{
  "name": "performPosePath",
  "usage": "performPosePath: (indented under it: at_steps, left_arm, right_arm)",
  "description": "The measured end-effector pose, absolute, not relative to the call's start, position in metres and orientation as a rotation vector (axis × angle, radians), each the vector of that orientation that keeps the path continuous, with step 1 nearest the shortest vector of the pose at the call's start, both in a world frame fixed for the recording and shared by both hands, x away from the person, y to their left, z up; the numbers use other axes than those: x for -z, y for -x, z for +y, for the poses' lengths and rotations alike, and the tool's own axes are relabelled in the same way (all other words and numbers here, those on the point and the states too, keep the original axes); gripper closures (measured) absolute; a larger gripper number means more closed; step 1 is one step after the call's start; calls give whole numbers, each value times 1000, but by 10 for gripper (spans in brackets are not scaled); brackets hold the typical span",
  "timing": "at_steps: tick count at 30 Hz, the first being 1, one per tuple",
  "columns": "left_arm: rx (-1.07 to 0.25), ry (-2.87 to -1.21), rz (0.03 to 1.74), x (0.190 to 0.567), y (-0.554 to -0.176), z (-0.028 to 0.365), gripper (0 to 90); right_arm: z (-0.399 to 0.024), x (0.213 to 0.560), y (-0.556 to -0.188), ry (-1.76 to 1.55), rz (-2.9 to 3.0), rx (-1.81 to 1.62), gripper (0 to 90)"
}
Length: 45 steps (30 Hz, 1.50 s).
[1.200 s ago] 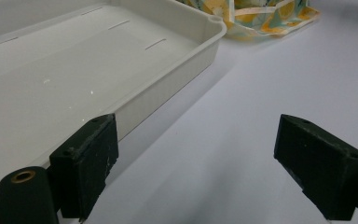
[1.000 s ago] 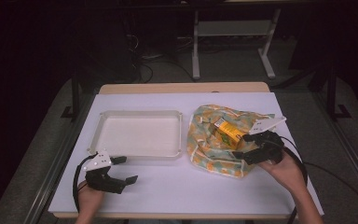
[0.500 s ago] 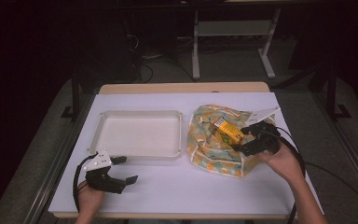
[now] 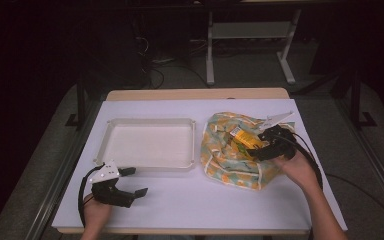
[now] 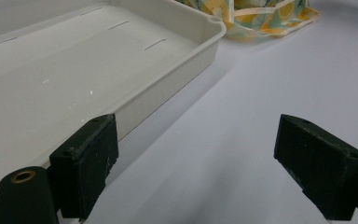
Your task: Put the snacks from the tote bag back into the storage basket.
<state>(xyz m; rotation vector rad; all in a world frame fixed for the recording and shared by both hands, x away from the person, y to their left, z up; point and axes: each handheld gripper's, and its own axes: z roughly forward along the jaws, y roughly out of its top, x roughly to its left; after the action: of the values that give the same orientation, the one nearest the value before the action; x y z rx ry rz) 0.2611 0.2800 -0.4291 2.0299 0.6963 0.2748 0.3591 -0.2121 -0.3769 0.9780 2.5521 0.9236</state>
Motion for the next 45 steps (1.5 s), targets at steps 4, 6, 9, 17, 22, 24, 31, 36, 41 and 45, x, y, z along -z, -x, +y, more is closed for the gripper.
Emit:
performPosePath:
  at_steps: [4,6,9,17,22,24,31,36,41,45]
  left_arm:
    - [-275,-2029,697,429,-261,280,135]
    - [-276,-2030,697,429,-261,280,135]
    - [-275,-2029,697,429,-261,279,135]
    - [-275,-2031,694,429,-261,279,135]
    - [-275,-2032,693,429,-261,279,134]
    - [-274,-2030,691,429,-261,279,135]
    - [-271,-2026,692,429,-260,279,135]
    - [-266,-2023,697,430,-260,278,135]
    - [-267,-2025,698,429,-260,279,135]
    - [-267,-2024,695,430,-260,279,135]
  right_arm:
    - [-213,383,-362,-1002,2540,-918,290]
    - [-214,387,-364,-1030,2538,-908,293]
    - [-214,389,-366,-1034,2533,-900,303]
    - [-211,395,-368,-1070,2555,-874,336]
    - [-209,399,-368,-1081,2568,-840,362]
    - [-210,401,-369,-1089,2563,-850,372]
    - [-208,409,-367,-1099,2554,-826,394]
    - [-208,415,-368,-1129,2562,-807,408]
    - [-207,416,-369,-1126,2551,-785,444]
    - [-205,418,-369,-1115,2557,-760,471]
